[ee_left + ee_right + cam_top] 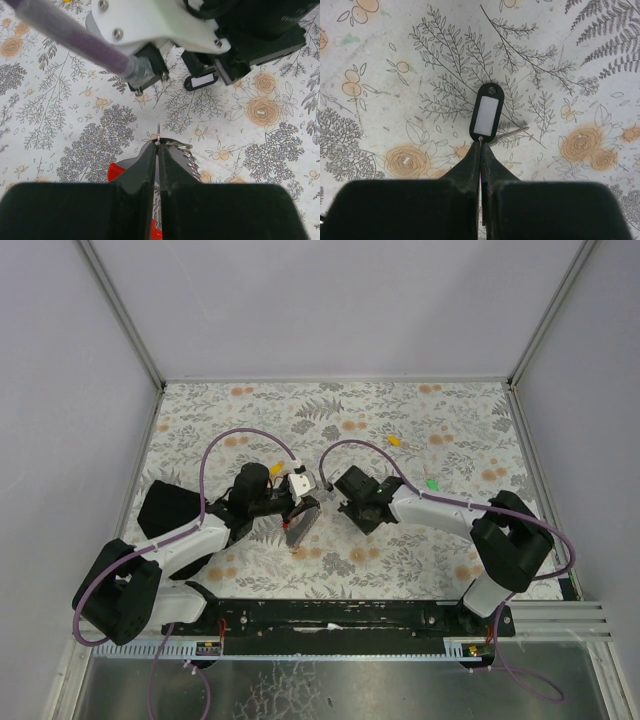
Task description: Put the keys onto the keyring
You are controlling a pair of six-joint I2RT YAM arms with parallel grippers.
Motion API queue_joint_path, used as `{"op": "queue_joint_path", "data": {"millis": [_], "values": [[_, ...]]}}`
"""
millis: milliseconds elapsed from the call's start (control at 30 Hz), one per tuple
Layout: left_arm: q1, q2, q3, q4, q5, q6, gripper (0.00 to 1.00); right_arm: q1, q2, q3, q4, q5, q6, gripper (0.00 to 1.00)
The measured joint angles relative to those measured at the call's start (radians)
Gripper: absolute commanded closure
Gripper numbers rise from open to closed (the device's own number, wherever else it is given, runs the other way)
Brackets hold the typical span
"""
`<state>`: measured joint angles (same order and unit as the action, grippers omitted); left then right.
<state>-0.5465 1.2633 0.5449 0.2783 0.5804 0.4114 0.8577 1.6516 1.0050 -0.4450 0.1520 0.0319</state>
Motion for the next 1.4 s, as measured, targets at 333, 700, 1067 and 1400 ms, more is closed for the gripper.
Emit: {"op": "queue_joint_path", "data": {"millis": [333,700,1067,1400], "values": [[0.000,0.000,0.000,0.000,0.000,0.000,1.00,0.000,-0.108,0.037,-0.179,0.048,0.041,1.00],[0.000,0.000,0.000,0.000,0.003,0.000,1.00,0.000,-0.071,0.132,-0.383,0.011,0.081,1.00],[0.000,0.000,0.000,0.000,0.003,0.000,1.00,0.000,0.212,0.319,-0.323,-0.021,0.010,0.96],[0.007,0.000,0.000,0.000,-0.003,0.000,1.00,-0.003,0.336,0.389,-0.275,-0.038,-0.031,0.87]]}}
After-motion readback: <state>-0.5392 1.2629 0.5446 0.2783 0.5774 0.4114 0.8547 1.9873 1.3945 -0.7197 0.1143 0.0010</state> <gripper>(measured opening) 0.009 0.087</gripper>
